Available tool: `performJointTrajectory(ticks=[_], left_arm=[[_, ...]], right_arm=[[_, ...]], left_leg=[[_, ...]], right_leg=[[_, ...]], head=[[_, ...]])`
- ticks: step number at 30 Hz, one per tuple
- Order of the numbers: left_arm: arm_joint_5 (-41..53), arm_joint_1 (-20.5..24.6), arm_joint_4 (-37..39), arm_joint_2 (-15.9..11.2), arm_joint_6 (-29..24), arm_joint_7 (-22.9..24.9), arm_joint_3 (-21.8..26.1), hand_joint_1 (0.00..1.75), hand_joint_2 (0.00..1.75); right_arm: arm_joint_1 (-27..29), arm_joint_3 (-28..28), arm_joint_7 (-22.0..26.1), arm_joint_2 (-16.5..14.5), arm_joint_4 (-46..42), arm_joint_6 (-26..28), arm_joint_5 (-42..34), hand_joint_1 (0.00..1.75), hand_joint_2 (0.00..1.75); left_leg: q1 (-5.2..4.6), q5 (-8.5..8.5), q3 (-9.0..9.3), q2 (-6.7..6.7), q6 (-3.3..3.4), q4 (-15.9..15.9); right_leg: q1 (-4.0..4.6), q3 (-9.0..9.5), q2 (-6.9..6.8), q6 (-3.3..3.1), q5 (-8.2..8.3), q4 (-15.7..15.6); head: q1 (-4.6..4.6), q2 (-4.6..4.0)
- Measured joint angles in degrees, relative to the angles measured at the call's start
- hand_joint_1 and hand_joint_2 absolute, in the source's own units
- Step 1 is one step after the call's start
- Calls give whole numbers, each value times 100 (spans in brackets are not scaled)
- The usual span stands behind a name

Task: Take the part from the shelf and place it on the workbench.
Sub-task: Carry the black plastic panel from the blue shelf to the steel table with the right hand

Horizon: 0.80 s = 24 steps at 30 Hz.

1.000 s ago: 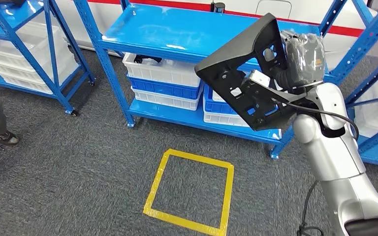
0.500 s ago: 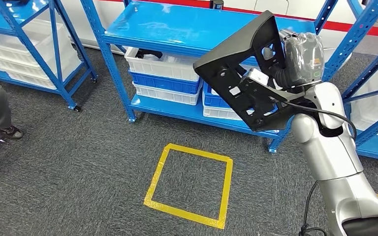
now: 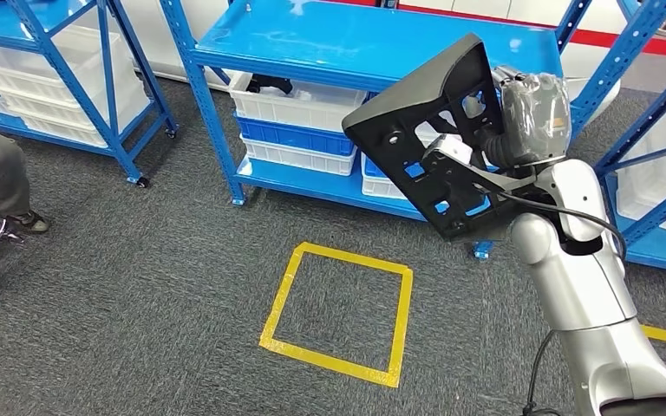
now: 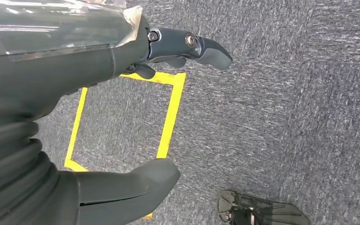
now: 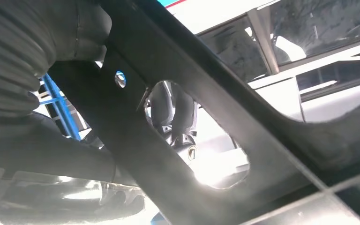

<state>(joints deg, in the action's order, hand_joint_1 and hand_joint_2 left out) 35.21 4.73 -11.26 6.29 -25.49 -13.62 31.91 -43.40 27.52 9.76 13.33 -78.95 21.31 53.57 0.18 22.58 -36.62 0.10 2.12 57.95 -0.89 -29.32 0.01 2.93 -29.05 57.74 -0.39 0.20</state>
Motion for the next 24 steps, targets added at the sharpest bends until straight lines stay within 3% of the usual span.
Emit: performJointTrajectory(ticks=[1,3,5,7,8,9,10,12,14,15,18,22,24], left_arm=[[2,0,0,-2,0,0,0,0,175],[2,-2,0,-11,0,0,0,0,175],[2,-5,0,-18,0,0,0,0,175],[5,-5,0,-16,0,0,0,0,175],[10,-4,0,-16,0,2,0,0,175],[16,-4,0,-16,0,4,0,0,175],[23,-4,0,-16,0,8,0,0,175],[49,-1,0,-16,-1,9,0,0,175],[83,8,-2,-25,-6,1,-2,0,175],[97,12,-3,-27,-11,-3,-3,0,175],[108,14,-4,-29,-24,-4,-4,0,175],[132,16,-4,-16,-27,-14,-3,0,175],[145,10,-4,-14,-29,-27,-3,0,175]], right_arm=[[9,-6,-1,-2,-6,0,4,175,175],[22,-14,-2,-7,-9,0,9,175,175],[22,-14,-2,-17,-13,-1,11,175,175],[21,-14,-2,-31,-16,-3,17,175,175],[29,-14,-3,-37,-17,-7,27,175,175],[40,-15,-7,-42,-19,-11,39,175,175],[51,-17,-12,-45,-21,-18,55,175,175],[61,-34,-19,-49,-37,-32,78,175,175],[53,-72,-20,-51,-71,-47,91,175,175],[50,-94,-21,-53,-88,-55,95,175,175],[67,-157,-23,-65,-114,-63,98,175,175],[83,-296,22,-90,-137,-50,-104,175,175],[129,-355,49,-109,-146,-34,-162,175,175]], left_leg=[[-11,-27,-21,-4,-29,11],[1,-22,-71,-13,-77,59],[32,275,-212,-21,-136,358],[48,771,-455,-23,-193,1044],[51,935,-552,-24,-210,1380],[53,1002,-585,-23,-219,1589],[54,962,-518,-23,-215,1598],[49,690,-61,-27,-161,989],[27,539,413,-31,-84,265],[7,528,523,-31,-52,83],[-31,471,545,-20,11,-47],[-64,326,544,-22,-48,-217],[-99,306,504,-25,7,-203]], right_leg=[[22,-12,13,-40,18,2],[-31,-79,10,-122,65,-4],[-77,-149,-2,-238,145,-9],[-58,-243,-6,-319,224,-2],[-46,-292,-5,-331,258,0],[-36,-338,-4,-336,293,3],[-28,-378,-1,-331,323,5],[-13,-429,6,-312,365,6],[5,-458,4,-266,403,2],[9,-464,-1,-238,422,0],[14,-462,-8,-145,493,-51],[77,-440,-7,-186,614,-236],[72,-472,-7,-140,650,-235]], head=[[-8,0],[-22,0],[-50,0],[-66,0],[-69,0],[-68,0],[-70,0],[-73,0],[-68,0],[-67,0],[-73,0],[-19,0],[-17,0]])
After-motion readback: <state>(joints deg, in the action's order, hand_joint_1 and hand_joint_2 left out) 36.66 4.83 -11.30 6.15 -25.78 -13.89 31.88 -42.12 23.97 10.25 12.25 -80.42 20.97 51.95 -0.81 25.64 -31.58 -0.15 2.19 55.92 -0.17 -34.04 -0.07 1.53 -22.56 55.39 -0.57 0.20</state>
